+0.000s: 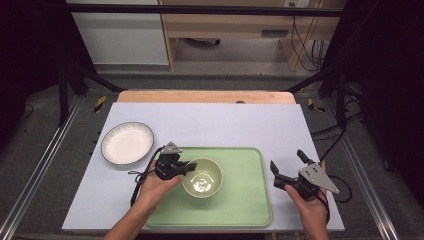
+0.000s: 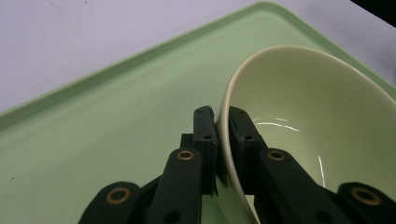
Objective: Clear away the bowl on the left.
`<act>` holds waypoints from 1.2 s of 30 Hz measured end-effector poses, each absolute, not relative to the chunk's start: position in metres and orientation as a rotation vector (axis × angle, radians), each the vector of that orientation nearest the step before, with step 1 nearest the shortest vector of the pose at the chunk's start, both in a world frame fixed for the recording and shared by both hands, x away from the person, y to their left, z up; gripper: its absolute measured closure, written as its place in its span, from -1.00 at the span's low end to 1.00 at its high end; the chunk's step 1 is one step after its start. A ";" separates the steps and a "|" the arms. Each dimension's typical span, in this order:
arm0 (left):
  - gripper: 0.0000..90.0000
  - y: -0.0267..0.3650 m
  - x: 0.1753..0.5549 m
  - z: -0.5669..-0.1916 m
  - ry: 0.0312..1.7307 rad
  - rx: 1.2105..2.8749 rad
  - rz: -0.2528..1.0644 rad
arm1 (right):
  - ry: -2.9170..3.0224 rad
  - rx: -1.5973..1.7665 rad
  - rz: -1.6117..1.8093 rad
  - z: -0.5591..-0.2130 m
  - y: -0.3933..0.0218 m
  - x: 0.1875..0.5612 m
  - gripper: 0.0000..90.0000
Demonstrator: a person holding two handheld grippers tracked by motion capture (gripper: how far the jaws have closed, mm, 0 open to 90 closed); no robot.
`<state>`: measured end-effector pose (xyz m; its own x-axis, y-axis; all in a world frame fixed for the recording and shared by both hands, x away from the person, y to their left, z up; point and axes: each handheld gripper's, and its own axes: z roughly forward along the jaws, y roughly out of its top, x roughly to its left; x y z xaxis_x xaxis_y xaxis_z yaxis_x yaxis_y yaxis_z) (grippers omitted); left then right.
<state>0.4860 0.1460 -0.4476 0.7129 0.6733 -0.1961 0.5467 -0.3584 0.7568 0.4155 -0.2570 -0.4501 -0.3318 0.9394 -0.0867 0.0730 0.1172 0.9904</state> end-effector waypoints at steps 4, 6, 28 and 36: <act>0.84 0.148 0.486 -0.450 0.934 2.048 0.175 | 1.571 1.024 1.324 -0.450 -0.256 0.416 -0.89; 0.84 0.148 0.487 -0.451 0.940 2.043 0.171 | 1.572 1.023 1.322 -0.450 -0.256 0.416 -0.89; 0.83 0.150 0.493 -0.455 0.960 2.046 0.103 | 1.575 1.025 1.321 -0.451 -0.255 0.416 -0.89; 0.83 0.150 0.494 -0.455 0.962 2.041 0.099 | 1.577 1.026 1.323 -0.451 -0.255 0.416 -0.89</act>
